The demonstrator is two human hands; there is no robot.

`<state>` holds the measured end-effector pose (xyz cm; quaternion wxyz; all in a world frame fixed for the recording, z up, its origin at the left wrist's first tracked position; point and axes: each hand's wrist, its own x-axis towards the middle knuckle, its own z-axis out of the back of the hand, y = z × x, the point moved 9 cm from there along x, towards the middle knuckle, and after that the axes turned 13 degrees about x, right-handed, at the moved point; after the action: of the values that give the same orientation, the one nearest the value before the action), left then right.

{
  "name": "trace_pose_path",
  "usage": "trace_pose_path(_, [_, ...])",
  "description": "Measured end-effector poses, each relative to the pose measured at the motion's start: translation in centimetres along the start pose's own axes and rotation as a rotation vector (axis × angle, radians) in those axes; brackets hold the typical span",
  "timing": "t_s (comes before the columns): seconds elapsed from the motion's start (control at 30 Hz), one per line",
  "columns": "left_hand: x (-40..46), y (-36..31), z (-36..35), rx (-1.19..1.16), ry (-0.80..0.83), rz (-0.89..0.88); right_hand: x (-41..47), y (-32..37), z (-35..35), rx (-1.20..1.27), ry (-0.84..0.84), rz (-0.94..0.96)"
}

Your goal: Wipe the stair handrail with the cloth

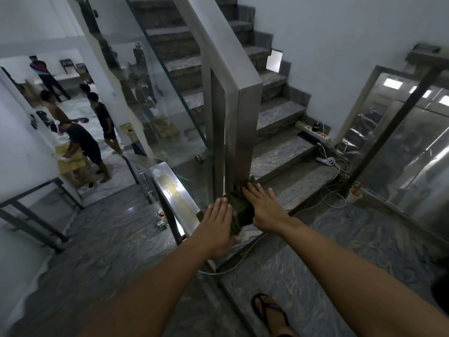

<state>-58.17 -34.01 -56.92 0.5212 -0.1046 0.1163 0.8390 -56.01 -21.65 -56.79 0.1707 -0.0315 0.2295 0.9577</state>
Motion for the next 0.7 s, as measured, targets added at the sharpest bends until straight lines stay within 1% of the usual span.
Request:
trace_pose_path(0.17, [-1.8, 1.6, -0.6, -0.027, -0.051, 0.017, -0.4, 0.7, -0.4, -0.023, -0.004, -0.029])
trace_pose_path(0.27, [-2.5, 3.4, -0.8, 0.000, -0.078, 0.020, -0.9, 1.8, -0.9, -0.056, -0.001, -0.036])
trace_pose_path(0.37, [-3.7, 5.1, -0.7, 0.019, -0.120, 0.004, -1.6, 3.5, -1.9, -0.082, 0.032, 0.002])
trace_pose_path(0.47, [-4.7, 7.3, -0.9, -0.014, -0.119, 0.029, -2.2, 4.7, -2.0, -0.126, 0.070, 0.061])
trace_pose_path(0.57, [-4.5, 8.6, -0.6, 0.018, -0.119, 0.123, -1.8, 4.8, -0.2, -0.151, 0.045, 0.113])
trace_pose_path(0.63, [-4.7, 8.2, 0.4, 0.072, -0.176, 0.256, -1.4, 4.8, 0.8, -0.164, 0.007, 0.167])
trace_pose_path(0.7, [-4.9, 6.5, 1.0, 0.028, -0.226, 0.373, -1.2, 4.9, 0.5, -0.193, 0.012, 0.244])
